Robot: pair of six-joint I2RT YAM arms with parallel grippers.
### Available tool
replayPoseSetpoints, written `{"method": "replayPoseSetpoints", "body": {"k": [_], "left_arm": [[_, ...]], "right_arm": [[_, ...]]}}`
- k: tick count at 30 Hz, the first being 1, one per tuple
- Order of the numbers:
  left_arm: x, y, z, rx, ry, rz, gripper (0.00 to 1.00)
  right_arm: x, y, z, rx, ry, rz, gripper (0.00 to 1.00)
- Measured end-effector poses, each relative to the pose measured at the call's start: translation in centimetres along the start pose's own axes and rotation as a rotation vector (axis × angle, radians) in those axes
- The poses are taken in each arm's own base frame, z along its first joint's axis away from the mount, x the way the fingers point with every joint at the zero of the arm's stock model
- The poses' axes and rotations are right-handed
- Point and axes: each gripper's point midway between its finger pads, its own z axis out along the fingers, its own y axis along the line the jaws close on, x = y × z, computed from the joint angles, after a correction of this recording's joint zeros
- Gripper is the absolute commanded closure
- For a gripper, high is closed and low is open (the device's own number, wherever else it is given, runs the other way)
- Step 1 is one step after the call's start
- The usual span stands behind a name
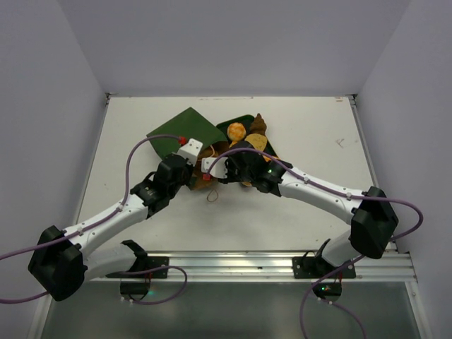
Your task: Take the fake bread out of the paper bag
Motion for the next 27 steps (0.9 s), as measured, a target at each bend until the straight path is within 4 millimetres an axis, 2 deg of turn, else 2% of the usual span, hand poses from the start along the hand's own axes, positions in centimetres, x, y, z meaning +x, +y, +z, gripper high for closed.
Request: {"method": "replayPoseSetpoints", "body": {"k": [27], "left_arm": [[0.0,-0.2,0.0,0.016,0.0,-0.001,1.0]], "right_arm": [[0.7,1.4,0.4,-0.033,0.033,0.112,0.53]]}}
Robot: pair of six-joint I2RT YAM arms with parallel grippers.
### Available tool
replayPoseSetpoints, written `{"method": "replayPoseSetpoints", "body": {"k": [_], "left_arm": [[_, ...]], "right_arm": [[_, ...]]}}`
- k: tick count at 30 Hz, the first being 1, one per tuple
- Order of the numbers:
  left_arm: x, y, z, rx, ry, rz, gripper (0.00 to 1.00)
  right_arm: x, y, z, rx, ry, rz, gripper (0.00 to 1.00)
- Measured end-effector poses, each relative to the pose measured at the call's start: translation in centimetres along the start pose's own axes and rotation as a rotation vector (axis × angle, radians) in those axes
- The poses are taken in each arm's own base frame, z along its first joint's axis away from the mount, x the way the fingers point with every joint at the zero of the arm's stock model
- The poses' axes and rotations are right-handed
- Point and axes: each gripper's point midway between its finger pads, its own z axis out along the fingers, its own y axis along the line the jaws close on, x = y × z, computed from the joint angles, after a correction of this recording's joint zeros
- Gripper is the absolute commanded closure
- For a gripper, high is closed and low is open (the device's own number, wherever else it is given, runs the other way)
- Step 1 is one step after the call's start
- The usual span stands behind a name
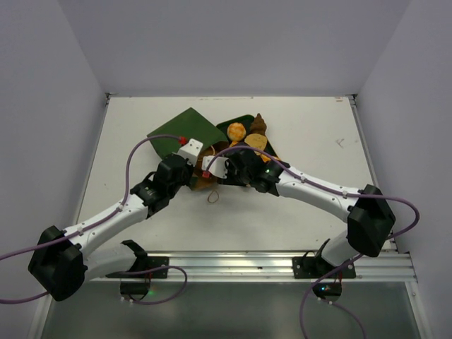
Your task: Take the fake bread out of the paper bag
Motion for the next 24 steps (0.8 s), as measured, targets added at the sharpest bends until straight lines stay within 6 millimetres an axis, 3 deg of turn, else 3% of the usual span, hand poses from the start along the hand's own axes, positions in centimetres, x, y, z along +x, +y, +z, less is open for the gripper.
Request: {"method": "replayPoseSetpoints", "body": {"k": [6,24], "left_arm": [[0.0,0.1,0.0,0.001,0.001,-0.002,1.0],[0.2,0.1,0.1,0.004,0.004,-0.004,1.0]], "right_arm": [[0.7,0.8,1.1,-0.024,0.03,0.012,0.52],[1.7,0.9,1.7,-0.003,0.082,0.03,0.5]]}}
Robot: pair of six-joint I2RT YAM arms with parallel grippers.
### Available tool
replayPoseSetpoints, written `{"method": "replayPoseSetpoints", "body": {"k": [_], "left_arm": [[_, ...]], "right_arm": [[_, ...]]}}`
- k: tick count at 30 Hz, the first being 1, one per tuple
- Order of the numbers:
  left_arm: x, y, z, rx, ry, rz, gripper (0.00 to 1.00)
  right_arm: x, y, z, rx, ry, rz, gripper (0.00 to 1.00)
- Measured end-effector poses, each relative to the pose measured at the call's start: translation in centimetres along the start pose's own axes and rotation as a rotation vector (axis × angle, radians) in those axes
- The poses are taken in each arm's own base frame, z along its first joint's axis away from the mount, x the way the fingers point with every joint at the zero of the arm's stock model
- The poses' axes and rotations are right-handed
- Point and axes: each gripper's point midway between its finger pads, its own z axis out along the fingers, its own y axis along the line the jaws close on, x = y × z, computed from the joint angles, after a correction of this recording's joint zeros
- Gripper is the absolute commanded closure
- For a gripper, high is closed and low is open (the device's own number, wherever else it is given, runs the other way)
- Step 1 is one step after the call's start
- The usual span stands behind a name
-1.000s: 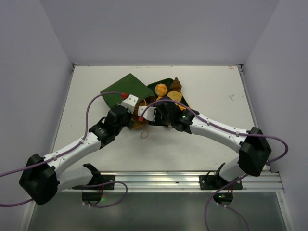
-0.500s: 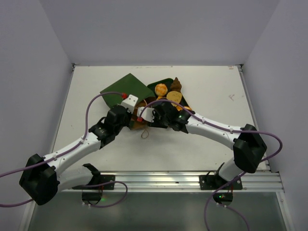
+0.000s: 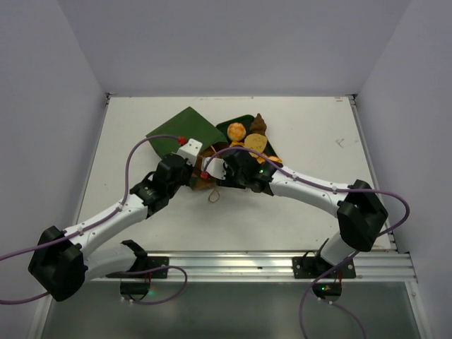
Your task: Take the fake bread out of the paper bag
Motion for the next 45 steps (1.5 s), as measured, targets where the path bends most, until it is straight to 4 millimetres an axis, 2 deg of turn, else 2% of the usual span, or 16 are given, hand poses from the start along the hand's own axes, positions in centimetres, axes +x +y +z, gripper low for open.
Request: {"method": "replayPoseSetpoints", "body": {"k": [5,11,18,26,32,38,45], "left_arm": [[0.0,0.0,0.0,0.001,-0.001,-0.001,1.0],[-0.1,-0.1,0.0,0.003,-0.003,-0.002,1.0],[-0.1,-0.1,0.0,0.003,-0.005,-0.002,1.0],[-0.1,0.3,0.0,-0.016,-0.005,-0.011,1.0],[0.0,1.4,0.1,-0.067,0.001,-0.032,1.0],[0.6,2.2,0.4,-0.105,0.021,-0.036,1.0],[1.4,3.1,1.0,-0.141,0.052,-0.039,1.0]], "right_arm": [[0.2,-0.1,0.1,0.009,0.01,-0.001,0.57],[0.3,-0.3,0.1,0.02,0.016,0.006,0.85],[0.2,-0.3,0.0,0.019,0.01,0.008,0.98],[-0.9,-1.0,-1.8,0.0,-0.069,0.048,1.0],[-1.2,-1.6,-3.2,-0.009,-0.117,0.079,1.0],[-0.9,-0.5,-3.4,-0.055,-0.133,0.082,1.0],[-1.1,-0.1,-4.9,-0.079,-0.171,0.079,1.0]]}}
